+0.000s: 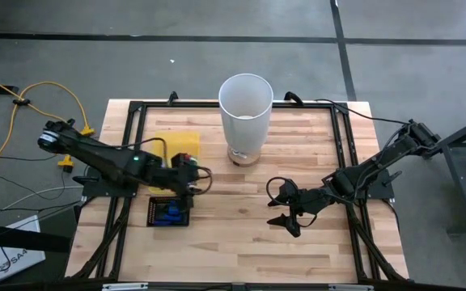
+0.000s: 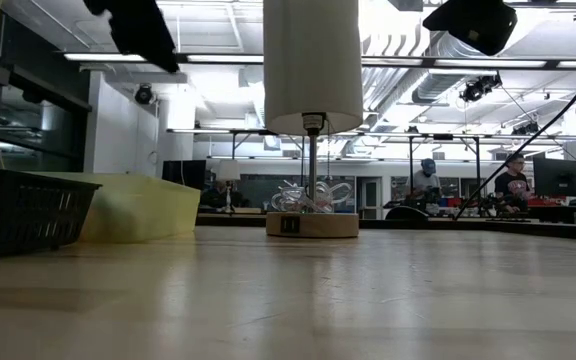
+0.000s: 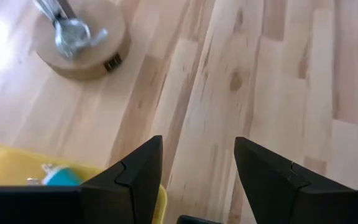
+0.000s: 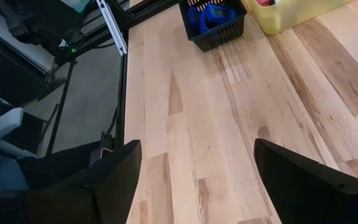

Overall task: Pick & Place Office items
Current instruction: Return to Home Position

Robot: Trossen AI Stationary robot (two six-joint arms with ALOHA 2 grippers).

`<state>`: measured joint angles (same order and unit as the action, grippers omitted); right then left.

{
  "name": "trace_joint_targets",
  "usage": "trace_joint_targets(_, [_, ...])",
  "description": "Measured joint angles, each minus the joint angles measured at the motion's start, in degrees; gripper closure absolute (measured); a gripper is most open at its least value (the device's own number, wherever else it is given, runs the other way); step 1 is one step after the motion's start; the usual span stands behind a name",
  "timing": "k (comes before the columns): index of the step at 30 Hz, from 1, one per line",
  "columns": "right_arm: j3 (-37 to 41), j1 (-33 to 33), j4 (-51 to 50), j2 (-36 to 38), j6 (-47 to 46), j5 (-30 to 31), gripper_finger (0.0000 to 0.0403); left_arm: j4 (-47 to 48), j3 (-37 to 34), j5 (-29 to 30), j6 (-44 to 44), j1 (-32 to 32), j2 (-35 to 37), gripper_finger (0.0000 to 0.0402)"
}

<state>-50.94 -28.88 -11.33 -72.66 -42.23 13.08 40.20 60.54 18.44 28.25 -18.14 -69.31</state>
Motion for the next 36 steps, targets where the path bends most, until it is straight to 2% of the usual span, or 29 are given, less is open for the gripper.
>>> trace_joint_targets(6, [0.0, 0.0, 0.0, 0.0, 0.0, 0.0, 0.0103, -2.8, -5.3, 4.9, -0.5, -4.6, 9.1, 0.0211])
trace_joint_targets(10, [0.0, 0.0, 0.0, 0.0, 0.0, 0.0, 0.0103, -11.1, -13.3, 7.4, -3.0, -7.8, 15.7, 0.0211])
trace_joint_targets(17, [0.0, 0.0, 0.0, 0.0, 0.0, 0.0, 0.0103, -30.2, -28.3, 6.9, -14.3, -9.9, 26.0, 0.0211])
trace_joint_targets(27, [0.0, 0.0, 0.0, 0.0, 0.0, 0.0, 0.0103, -41.4, -43.9, 5.5, -20.2, -9.8, 41.7, 0.0211])
trace_joint_targets(33, [0.0, 0.0, 0.0, 0.0, 0.0, 0.0, 0.0103, -49.6, -51.4, 2.4, -25.0, -9.8, 47.6, 0.0211])
trace_joint_targets(36, [0.0, 0.0, 0.0, 0.0, 0.0, 0.0, 0.0103, -50.0, -53.1, 2.4, -26.0, -9.8, 50.0, 0.0211])
